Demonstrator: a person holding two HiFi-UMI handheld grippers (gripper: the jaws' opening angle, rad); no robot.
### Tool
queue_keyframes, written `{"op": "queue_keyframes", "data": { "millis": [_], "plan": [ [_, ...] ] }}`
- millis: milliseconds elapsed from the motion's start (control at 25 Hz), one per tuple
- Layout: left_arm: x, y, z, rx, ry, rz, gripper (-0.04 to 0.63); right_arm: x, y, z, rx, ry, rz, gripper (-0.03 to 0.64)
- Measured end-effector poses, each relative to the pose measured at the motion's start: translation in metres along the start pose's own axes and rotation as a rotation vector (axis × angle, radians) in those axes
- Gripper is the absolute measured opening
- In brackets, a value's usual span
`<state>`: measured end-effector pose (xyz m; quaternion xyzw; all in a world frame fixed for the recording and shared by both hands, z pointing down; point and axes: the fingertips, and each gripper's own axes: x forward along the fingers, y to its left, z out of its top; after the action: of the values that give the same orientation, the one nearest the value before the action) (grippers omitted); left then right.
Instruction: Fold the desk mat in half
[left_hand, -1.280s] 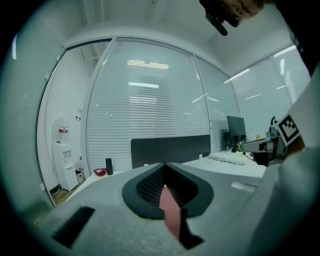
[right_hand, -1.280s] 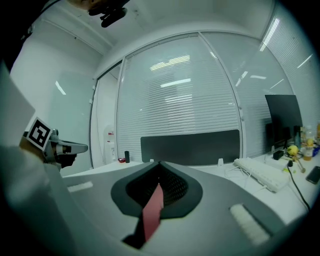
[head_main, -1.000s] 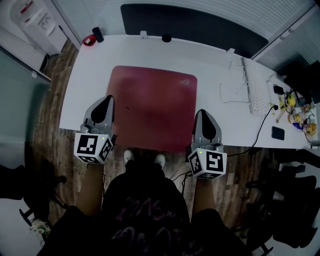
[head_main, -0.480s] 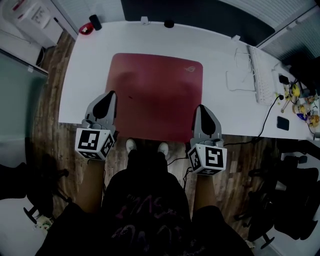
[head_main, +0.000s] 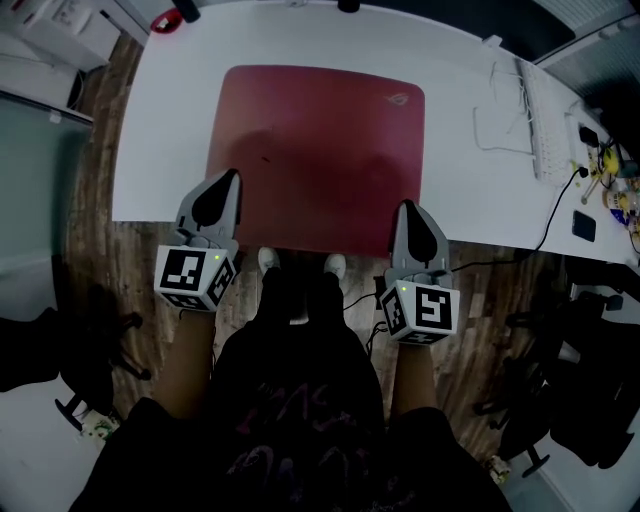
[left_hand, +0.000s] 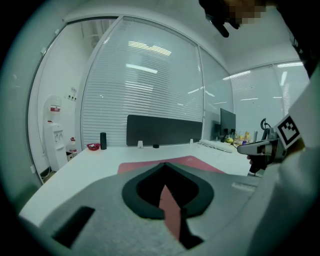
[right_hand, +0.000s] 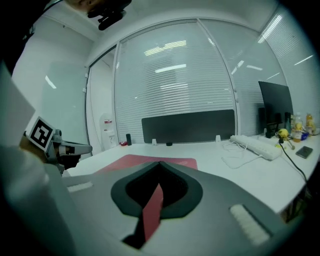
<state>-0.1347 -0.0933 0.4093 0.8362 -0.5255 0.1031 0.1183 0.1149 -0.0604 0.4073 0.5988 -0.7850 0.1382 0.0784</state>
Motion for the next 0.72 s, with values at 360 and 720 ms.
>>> {"op": "queue_keyframes", "data": {
  "millis": [360, 720],
  "plan": [
    [-0.009, -0.002, -0.056, -0.044, 0.077, 0.001, 0.000, -0.006, 0.010, -0.051, 0.029, 0.081, 0.009, 0.006],
    [-0.016, -0.013, -0.098, 0.023, 0.167, -0.036, 0.000, -0.012, 0.020, -0.094, 0.021, 0.170, 0.032, 0.006]
  ]
}}
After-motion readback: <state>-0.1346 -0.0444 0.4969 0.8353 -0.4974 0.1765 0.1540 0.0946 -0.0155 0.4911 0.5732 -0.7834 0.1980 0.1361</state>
